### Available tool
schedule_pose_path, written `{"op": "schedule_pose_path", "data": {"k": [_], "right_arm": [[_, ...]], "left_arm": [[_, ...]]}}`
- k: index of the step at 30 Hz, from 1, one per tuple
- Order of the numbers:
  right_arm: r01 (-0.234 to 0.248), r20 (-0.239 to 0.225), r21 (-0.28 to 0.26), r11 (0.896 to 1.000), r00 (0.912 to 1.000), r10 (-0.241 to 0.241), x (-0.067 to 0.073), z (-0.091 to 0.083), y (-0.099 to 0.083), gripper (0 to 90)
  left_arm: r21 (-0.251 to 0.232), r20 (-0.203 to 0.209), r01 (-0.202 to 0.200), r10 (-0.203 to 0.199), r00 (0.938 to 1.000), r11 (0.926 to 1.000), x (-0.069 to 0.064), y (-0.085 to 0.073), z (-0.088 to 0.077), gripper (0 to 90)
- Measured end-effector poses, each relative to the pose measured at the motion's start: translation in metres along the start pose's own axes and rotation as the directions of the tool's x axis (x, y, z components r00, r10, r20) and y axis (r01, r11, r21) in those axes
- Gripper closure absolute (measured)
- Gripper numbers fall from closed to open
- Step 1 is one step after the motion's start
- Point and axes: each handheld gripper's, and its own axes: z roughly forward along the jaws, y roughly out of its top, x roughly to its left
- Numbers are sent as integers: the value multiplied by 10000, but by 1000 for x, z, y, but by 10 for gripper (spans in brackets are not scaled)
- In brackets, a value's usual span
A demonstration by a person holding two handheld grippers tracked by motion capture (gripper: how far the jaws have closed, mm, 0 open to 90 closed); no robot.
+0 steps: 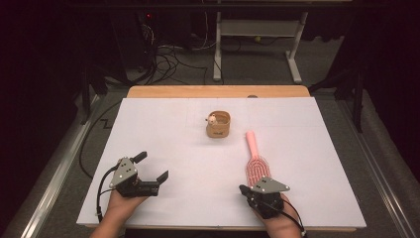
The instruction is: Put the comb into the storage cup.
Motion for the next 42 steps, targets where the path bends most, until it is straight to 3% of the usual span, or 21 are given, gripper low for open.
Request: {"op": "schedule_pose_path", "data": {"k": [10,23,42], "right_arm": [[-60,390,470,9989,9992,41,-4,2,-4,900],[-130,578,534,9985,9983,99,-10,-2,-7,900],[-713,1012,408,9966,9926,668,-36,-20,-19,900]], "left_arm": [[2,48,63,-63,10000,10000,0,-1,0,0],[9,55,80,-81,10000,10000,1,0,-1,0],[37,71,109,-109,9999,9999,1,-1,-1,0]]}}
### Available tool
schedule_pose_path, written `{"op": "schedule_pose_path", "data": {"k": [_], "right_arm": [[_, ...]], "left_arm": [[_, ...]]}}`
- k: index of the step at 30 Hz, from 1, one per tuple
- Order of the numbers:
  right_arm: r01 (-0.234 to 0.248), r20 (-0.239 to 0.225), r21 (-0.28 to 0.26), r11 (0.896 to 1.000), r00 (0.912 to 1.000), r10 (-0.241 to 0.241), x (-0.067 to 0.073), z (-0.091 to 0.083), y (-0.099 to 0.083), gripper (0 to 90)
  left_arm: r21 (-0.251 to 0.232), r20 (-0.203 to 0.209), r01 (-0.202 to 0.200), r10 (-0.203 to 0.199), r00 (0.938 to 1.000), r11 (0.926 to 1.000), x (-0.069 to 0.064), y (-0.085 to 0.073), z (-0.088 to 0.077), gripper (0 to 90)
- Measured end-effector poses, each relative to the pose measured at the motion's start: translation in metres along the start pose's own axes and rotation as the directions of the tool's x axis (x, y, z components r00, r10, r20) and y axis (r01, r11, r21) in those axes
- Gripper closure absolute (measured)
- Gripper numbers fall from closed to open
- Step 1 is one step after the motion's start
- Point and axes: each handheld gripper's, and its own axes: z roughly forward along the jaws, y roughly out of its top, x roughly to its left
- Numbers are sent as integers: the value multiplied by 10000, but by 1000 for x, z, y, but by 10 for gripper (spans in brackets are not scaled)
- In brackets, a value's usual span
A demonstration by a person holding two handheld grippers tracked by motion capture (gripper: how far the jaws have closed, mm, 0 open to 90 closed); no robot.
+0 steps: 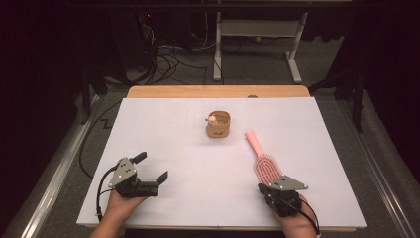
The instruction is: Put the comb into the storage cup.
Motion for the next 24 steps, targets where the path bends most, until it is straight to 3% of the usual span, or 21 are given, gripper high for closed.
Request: {"op": "schedule_pose_path", "data": {"k": [18,24], "right_arm": [[-796,614,-113,9968,9949,801,-27,-6,-6,900],[-904,496,-187,9957,9946,912,-29,-6,-6,900]], "left_arm": [[58,73,118,-118,9999,9999,1,0,1,0],[99,113,143,-144,9998,9998,0,0,1,0]]}}
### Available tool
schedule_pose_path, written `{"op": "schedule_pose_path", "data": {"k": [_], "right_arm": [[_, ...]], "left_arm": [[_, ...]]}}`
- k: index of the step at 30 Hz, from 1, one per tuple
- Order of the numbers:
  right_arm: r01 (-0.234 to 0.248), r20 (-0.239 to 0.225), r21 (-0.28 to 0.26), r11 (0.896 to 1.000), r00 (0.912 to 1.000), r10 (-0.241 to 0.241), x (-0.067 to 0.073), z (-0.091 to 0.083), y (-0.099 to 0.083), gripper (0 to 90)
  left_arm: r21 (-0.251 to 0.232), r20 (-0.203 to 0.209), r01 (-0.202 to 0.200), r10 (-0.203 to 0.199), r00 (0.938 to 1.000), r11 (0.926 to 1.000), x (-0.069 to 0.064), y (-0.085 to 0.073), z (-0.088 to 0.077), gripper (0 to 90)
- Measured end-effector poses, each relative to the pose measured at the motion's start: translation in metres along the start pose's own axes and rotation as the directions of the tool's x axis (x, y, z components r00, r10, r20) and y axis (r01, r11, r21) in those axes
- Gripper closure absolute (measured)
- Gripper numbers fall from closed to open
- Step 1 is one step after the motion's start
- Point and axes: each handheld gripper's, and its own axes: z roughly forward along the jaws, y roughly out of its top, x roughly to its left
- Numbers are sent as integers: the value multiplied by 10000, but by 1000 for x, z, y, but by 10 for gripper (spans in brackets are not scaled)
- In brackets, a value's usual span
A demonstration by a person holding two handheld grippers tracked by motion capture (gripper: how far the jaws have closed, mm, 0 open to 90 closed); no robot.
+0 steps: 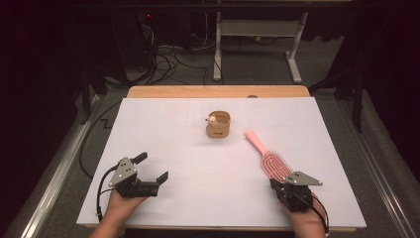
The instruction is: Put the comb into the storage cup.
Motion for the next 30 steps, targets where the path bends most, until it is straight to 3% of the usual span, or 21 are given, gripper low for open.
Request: {"op": "schedule_pose_path", "data": {"k": [7,9,14,20,21,30], "right_arm": [[-178,-481,-631,9978,9987,148,2,-5,3,897],[-373,-625,-902,9952,9975,317,0,-8,4,876],[-545,-741,-1277,9903,9962,453,-4,-12,5,824],[-829,-1029,-1813,9799,9926,649,-8,-18,5,692],[-825,-1009,-1990,9765,9929,633,-9,-20,5,611],[-928,-888,-2584,9616,9934,721,-15,-28,7,434]], "left_arm": [[-129,-55,39,-39,10000,9999,1,1,-2,6],[9,19,140,-140,9999,9999,2,0,-1,5],[190,117,-37,35,9999,9998,1,-1,2,0],[174,112,-6,4,9999,9998,-1,-1,2,0],[168,106,44,-46,9999,9998,-1,-1,2,0],[286,120,-77,73,9999,9996,-2,-3,5,0]]}}
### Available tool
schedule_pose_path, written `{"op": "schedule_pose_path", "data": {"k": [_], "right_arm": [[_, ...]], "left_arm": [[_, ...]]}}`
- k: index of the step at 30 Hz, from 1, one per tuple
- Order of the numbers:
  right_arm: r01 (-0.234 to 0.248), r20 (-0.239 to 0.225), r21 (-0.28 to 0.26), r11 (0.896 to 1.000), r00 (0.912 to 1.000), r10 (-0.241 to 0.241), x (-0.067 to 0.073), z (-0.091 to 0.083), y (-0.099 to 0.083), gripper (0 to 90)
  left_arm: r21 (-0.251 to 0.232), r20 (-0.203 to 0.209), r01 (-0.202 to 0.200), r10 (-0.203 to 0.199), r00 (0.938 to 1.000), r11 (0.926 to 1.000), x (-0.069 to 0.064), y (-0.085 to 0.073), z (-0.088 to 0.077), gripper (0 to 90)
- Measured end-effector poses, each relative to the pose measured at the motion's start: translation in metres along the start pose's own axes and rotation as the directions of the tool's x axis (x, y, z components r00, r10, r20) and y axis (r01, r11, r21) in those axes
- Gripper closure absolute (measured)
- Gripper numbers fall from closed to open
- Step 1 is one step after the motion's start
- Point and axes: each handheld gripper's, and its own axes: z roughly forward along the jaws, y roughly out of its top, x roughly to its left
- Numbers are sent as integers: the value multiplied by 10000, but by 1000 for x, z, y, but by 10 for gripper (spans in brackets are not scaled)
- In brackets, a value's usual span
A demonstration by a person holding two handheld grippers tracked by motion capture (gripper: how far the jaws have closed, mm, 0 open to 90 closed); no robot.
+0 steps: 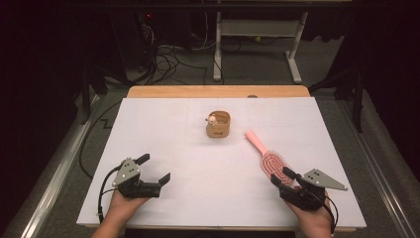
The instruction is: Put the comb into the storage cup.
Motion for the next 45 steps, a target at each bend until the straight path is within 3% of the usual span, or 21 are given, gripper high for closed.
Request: {"op": "schedule_pose_path", "data": {"k": [1,10,13,17,23,30,45], "right_arm": [[76,206,-100,9999,9998,-74,0,-1,1,378],[164,556,-276,9995,9983,-149,-3,-2,1,261],[137,732,-125,9998,9972,-128,-6,-1,1,174],[201,845,-162,9997,9962,-187,-6,-1,1,153],[281,1302,-248,9993,9912,-247,-7,-2,3,7],[298,1355,-414,9987,9905,-240,-10,-5,4,1],[369,1418,-213,9991,9893,-335,-14,-5,3,1]], "left_arm": [[-25,-3,24,-24,10000,10000,0,0,0,0],[-68,-66,158,-159,9999,9999,3,0,-1,0],[-84,-67,154,-155,9999,9998,3,0,-2,0],[-71,-111,51,-52,9999,10000,3,0,-2,0],[-44,-152,124,-124,9998,9999,5,0,-2,0],[-119,-142,157,-159,9998,9998,5,1,-3,0],[1,38,185,-185,9998,9998,4,0,-1,0]]}}
